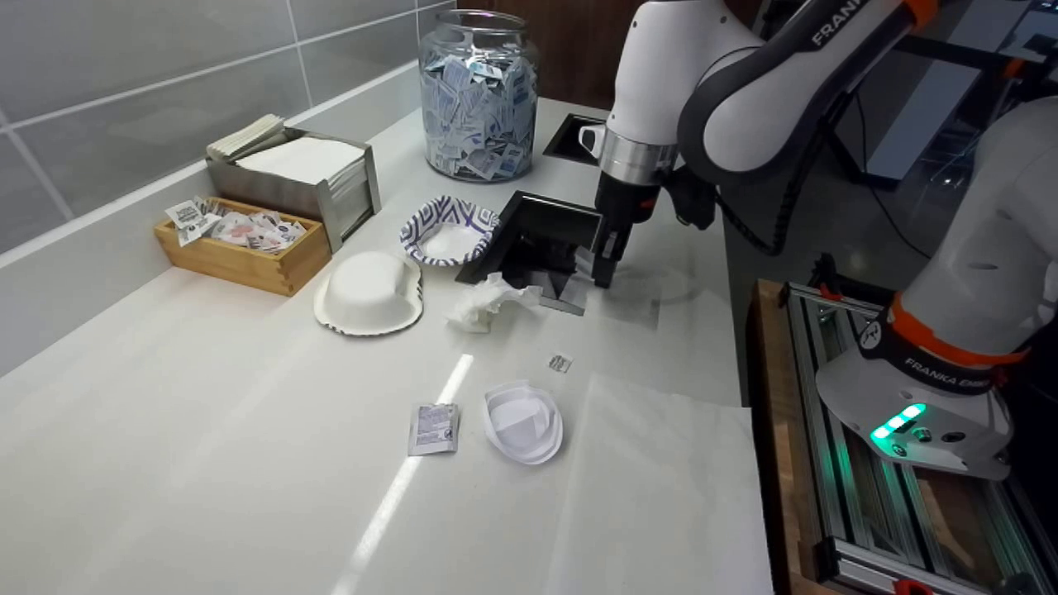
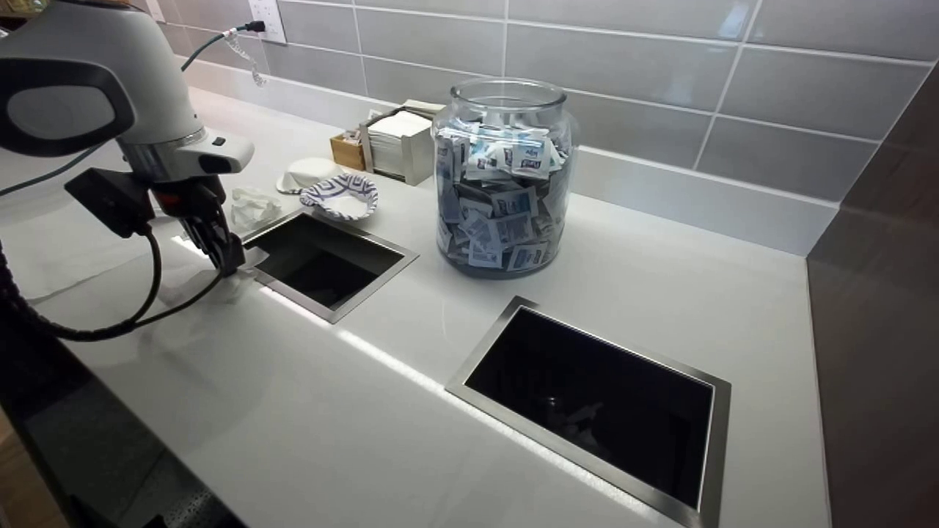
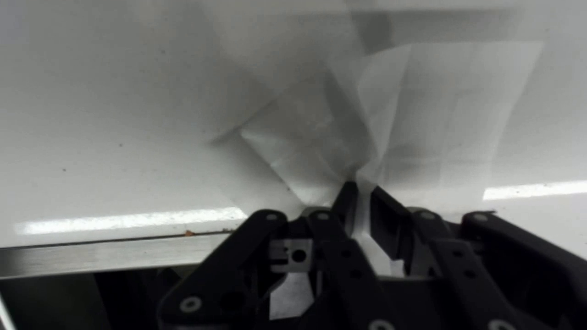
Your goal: Use the right paper towel to clean the surface
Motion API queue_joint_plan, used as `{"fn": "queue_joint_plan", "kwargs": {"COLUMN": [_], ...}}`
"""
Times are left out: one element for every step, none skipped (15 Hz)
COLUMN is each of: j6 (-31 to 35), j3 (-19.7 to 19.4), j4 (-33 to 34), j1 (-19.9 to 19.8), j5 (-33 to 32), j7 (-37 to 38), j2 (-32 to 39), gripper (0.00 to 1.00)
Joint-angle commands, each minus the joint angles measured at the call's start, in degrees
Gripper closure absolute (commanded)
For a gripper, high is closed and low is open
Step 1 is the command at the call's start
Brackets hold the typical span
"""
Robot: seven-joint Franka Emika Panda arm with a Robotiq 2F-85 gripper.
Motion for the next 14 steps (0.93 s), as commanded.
{"fn": "queue_joint_plan", "kwargs": {"j6": [1.0, 1.0, 0.9, 1.0, 1.1, 1.2, 1.3, 1.6, 1.6, 1.6, 1.5, 1.1, 0.8, 0.5], "j3": [-0.8, -0.9, -1.0, -1.2, -1.4, -1.6, -1.8, -2.1, -2.4, -2.7, -3.0, -3.2, -3.4, -3.5], "j4": [-0.4, -0.7, -0.7, -0.7, -0.8, -0.8, -0.8, -0.8, -0.8, -0.8, -0.8, -0.7, -0.6, -0.5], "j1": [-2.2, -2.6, -3.1, -3.6, -4.1, -4.7, -5.3, -6.0, -6.6, -7.3, -8.1, -9.1, -9.9, -10.0], "j5": [-5.5, -6.5, -7.7, -8.6, -10.0, -11.5, -12.9, -14.9, -16.5, -18.5, -21.0, -24.6, -28.2, -29.3], "j7": [4.0, 4.8, 5.7, 6.4, 7.4, 8.5, 9.4, 10.7, 11.8, 13.0, 14.7, 17.1, 19.8, 20.7], "j2": [1.2, 0.9, 0.9, 0.8, 0.8, 0.7, 0.7, 0.9, 0.9, 1.0, 1.0, 1.0, 0.8, 0.6], "gripper": [0.97, 0.97, 0.97, 0.97, 0.97, 0.97, 0.97, 0.97, 0.97, 0.97, 0.97, 0.97, 0.97, 0.97]}}
